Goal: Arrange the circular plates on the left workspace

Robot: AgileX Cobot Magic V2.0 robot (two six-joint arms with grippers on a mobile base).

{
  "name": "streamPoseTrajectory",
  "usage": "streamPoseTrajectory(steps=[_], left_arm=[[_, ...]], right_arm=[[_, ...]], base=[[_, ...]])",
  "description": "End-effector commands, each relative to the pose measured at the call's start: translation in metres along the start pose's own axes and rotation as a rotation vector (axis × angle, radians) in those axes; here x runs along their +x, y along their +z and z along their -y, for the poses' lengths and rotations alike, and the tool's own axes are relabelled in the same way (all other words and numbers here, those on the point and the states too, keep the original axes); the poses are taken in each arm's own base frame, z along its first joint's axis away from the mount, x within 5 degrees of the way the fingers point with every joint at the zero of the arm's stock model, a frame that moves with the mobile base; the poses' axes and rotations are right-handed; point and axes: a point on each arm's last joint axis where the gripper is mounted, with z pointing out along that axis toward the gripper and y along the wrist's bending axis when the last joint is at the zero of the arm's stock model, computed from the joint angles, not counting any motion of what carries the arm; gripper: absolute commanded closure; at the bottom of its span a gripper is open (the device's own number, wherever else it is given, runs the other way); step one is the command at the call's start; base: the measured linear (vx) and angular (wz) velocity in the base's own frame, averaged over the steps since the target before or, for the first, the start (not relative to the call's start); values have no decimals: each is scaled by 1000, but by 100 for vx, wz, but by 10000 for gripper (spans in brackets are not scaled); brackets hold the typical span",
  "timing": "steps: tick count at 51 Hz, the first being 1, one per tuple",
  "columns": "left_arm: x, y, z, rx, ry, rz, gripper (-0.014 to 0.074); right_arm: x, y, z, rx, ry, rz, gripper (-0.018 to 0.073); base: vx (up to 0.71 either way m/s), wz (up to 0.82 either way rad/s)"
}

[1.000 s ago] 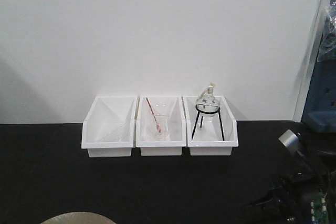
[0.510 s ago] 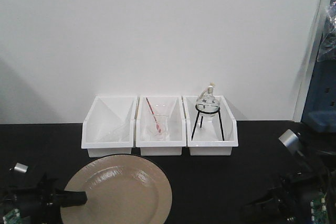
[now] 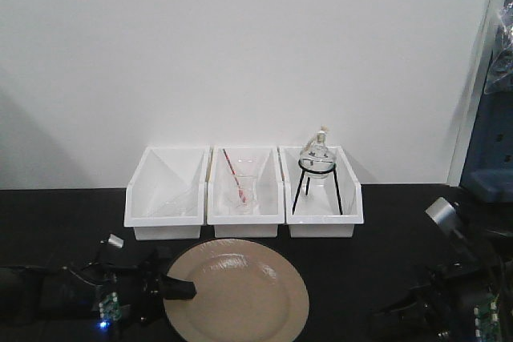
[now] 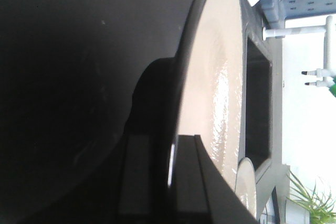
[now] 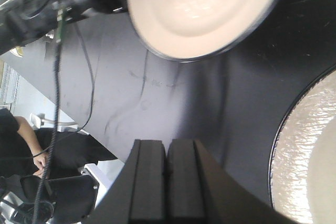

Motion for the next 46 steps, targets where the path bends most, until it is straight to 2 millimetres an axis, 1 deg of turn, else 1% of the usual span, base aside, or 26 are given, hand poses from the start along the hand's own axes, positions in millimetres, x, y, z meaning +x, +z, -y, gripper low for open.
streamPoseTrajectory(steps=[1, 5, 9, 15, 18, 23, 28, 36, 41, 46], left_arm=[[-13, -2, 42, 177, -30, 56, 599], [-13, 7, 43, 168, -21, 53, 599], [-13, 11, 38, 130, -23, 68, 595], [-14, 13, 35, 88, -11, 92, 577], [-14, 13, 35, 83, -10, 96, 549], [-14, 13, 35, 88, 34, 93, 465], [-13, 13, 36, 98, 78, 85, 340], [-13, 12, 36, 101, 81, 83, 153], [-13, 11, 36, 91, 104, 74, 87], [-12, 9, 32, 60, 184, 47, 67]], right_arm=[[-6, -12, -18, -59, -43, 57, 560], [-5, -12, -18, -62, -44, 53, 560], [-5, -12, -19, -65, -44, 50, 560], [-5, -12, -19, -65, -44, 50, 560], [-5, -12, -19, -65, -44, 50, 560], [-5, -12, -19, -65, -44, 50, 560], [-5, -12, -19, -65, -45, 50, 560], [-5, -12, -19, -65, -45, 50, 560], [-5, -12, -19, -65, -45, 48, 560], [-5, -12, -19, -65, -45, 48, 560]], base=[[0, 0], [0, 0], [0, 0], [0, 0], [0, 0], [0, 0], [0, 0], [0, 0], [0, 0], [0, 0]])
